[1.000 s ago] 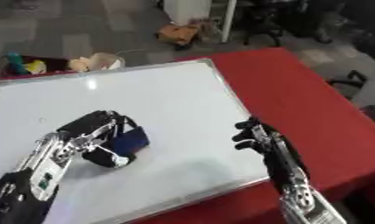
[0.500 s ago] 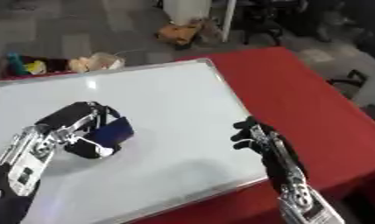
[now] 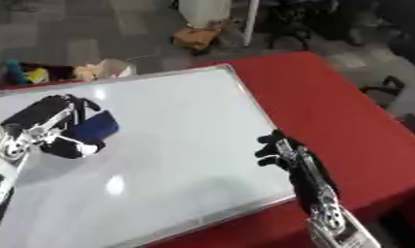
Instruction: Wipe the whiteboard clean with a brush.
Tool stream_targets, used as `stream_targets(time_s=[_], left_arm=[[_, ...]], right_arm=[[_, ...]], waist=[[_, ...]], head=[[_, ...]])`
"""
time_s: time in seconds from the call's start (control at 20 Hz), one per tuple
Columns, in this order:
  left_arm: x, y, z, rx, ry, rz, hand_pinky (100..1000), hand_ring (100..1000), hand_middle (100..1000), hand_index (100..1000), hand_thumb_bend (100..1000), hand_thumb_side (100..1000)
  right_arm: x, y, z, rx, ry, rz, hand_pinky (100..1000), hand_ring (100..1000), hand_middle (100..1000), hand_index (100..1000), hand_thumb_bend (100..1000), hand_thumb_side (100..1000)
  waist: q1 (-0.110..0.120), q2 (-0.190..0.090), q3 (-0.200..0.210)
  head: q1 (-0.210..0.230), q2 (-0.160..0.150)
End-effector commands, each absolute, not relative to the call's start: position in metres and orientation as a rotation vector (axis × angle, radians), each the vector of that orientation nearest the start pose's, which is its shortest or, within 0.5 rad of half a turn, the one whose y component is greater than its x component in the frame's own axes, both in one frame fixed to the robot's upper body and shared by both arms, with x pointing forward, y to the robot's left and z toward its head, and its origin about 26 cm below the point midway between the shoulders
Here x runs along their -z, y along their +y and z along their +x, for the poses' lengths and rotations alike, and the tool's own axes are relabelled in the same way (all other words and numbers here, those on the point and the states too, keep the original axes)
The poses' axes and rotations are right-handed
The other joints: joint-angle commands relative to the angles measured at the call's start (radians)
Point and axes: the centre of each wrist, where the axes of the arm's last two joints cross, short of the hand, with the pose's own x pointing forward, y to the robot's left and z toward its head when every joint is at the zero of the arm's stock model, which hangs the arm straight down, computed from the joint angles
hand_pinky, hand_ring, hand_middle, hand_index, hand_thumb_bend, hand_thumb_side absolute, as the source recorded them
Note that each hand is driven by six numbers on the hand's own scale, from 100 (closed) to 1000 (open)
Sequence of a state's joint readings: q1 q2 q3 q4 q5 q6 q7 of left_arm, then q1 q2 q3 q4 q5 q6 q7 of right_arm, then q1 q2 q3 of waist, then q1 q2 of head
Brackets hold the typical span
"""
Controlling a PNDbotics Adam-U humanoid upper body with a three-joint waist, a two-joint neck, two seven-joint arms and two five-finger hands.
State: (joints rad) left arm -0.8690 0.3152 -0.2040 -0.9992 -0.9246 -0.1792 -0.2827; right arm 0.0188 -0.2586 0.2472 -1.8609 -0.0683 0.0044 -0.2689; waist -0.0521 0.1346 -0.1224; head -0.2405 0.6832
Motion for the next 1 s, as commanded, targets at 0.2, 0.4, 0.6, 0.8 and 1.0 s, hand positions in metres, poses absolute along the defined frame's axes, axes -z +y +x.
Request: stream_targets(time_s=[0.2,0.4,0.6,0.8,1.0], left_arm=[[-0.172,0.246,0.478,1.388,-1.518,0.937,431,438,462,826,463,275],[-0.173,0.259,0.482,1.308,-1.497,1.002,431,438,461,829,466,271],[-0.17,0.273,0.485,1.239,-1.467,1.063,431,438,459,835,464,274],[-0.161,0.286,0.486,1.194,-1.42,1.109,436,443,464,835,466,282],[-0.15,0.293,0.486,1.196,-1.374,1.129,447,454,474,837,474,292]], right_arm=[[-0.06,-0.225,0.258,-0.129,-1.819,-0.083,600,635,481,683,100,861],[-0.06,-0.223,0.257,-0.134,-1.819,-0.077,600,635,481,683,100,861],[-0.06,-0.222,0.256,-0.137,-1.817,-0.072,600,635,481,683,100,862],[-0.058,-0.22,0.255,-0.138,-1.813,-0.069,601,635,480,683,100,863],[-0.057,-0.219,0.255,-0.139,-1.811,-0.066,601,635,480,683,100,864]], waist=[[-0.004,-0.004,-0.009],[-0.009,0.003,-0.016],[-0.014,0.01,-0.023],[-0.019,0.016,-0.027],[-0.023,0.019,-0.027]], head=[[0.002,-0.014],[0.002,-0.019],[0.006,-0.023],[0.005,-0.025],[0.003,-0.023]])
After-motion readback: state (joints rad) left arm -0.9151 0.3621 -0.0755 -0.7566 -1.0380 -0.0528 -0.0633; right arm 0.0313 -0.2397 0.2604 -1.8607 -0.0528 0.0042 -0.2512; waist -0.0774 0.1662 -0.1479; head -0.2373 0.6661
